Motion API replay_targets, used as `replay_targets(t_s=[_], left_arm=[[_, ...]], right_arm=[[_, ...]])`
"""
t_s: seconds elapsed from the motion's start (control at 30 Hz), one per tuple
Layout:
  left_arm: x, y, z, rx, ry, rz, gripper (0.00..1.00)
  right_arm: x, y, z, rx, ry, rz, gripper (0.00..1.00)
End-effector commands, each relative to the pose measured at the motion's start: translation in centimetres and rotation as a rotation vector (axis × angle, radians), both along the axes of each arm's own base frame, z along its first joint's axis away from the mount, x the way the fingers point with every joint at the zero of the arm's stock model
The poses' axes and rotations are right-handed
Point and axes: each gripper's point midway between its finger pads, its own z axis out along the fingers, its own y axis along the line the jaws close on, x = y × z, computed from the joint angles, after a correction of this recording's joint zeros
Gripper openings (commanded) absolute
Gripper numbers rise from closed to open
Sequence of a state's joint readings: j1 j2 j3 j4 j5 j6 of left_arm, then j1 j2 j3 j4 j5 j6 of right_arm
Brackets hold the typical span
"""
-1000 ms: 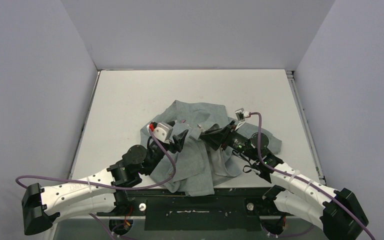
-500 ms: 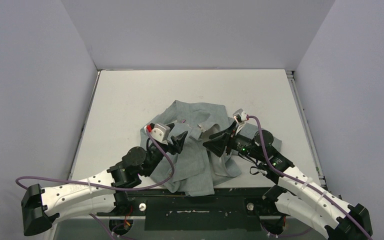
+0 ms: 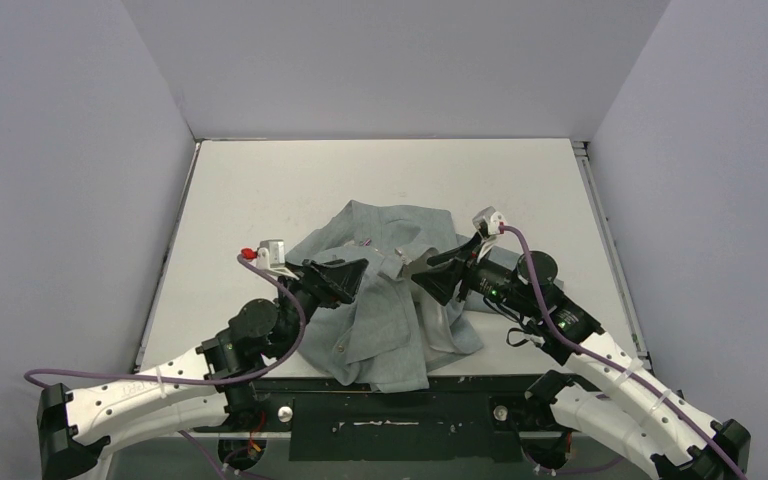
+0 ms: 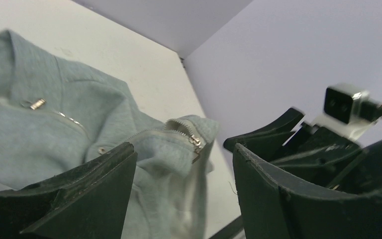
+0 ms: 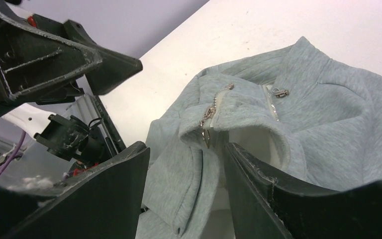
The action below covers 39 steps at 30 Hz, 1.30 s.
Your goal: Zip up the jacket
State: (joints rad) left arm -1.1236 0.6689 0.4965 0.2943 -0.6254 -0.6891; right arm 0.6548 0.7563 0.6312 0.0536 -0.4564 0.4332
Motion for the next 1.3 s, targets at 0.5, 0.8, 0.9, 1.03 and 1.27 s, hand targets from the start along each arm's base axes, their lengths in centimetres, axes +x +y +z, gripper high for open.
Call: replay_targets(t_s=[0.5, 0.8, 0.9, 1.03, 1.27], left_arm=[[-0.2, -4.6, 0.3, -0.758, 0.557, -0.075, 0.62], [-1.2, -6.0, -1.3, -0.744, 0.617, -0.087, 0.61], [-1.0, -5.7, -2.1, -0.764, 0.622, -0.064, 0.59], [-0.5, -5.6, -2.8, -0.776, 0.627, -0.035, 0.58], [0.0, -6.4, -3.7, -0.779, 0.642, -0.014, 0.57]], right_arm=[[0.2, -2.1, 4.2, 0.083, -0.083, -0.11, 0.57], [0.3, -2.3, 4.6, 0.071, -0.104, -0.123, 0.58], [0.4, -2.3, 4.9, 0.071, -0.108, -0.122, 0.58], [0.4, -2.3, 5.1, 0.074, -0.111, -0.123, 0.58], [0.3, -2.3, 5.4, 0.08, -0.113, -0.12, 0.58]])
